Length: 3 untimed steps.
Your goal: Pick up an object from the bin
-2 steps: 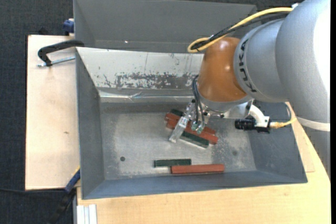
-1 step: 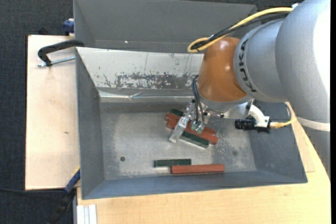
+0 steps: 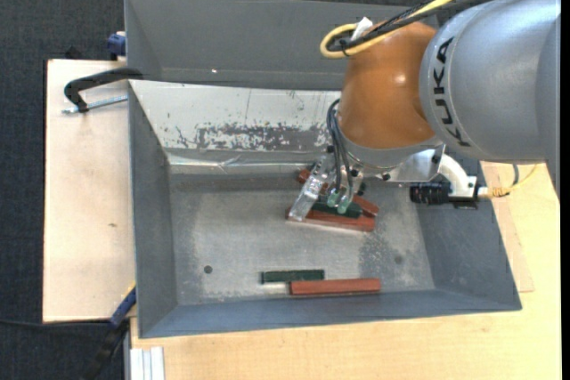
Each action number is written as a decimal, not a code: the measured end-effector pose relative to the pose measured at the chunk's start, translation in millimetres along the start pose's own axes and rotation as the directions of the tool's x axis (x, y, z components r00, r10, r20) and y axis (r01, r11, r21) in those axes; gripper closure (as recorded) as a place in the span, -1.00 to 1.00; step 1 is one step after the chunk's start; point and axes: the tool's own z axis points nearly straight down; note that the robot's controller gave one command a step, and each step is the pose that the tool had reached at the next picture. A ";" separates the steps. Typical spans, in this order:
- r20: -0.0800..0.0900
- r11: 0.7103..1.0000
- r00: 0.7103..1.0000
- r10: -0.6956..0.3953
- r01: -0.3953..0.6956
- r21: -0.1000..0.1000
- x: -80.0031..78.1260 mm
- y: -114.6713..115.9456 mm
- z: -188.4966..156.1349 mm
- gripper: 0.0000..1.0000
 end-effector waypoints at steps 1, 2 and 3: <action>0.000 1.000 1.000 0.000 0.000 0.000 0.0 -0.1 0.0 1.00; -0.005 1.000 1.000 0.028 -0.028 0.004 1.6 -1.4 55.9 1.00; -0.003 0.999 0.999 0.041 -0.041 0.003 -1.4 -3.8 56.6 1.00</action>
Offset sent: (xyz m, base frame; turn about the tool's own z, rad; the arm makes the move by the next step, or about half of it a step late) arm -0.0027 0.0003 -0.0526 0.0311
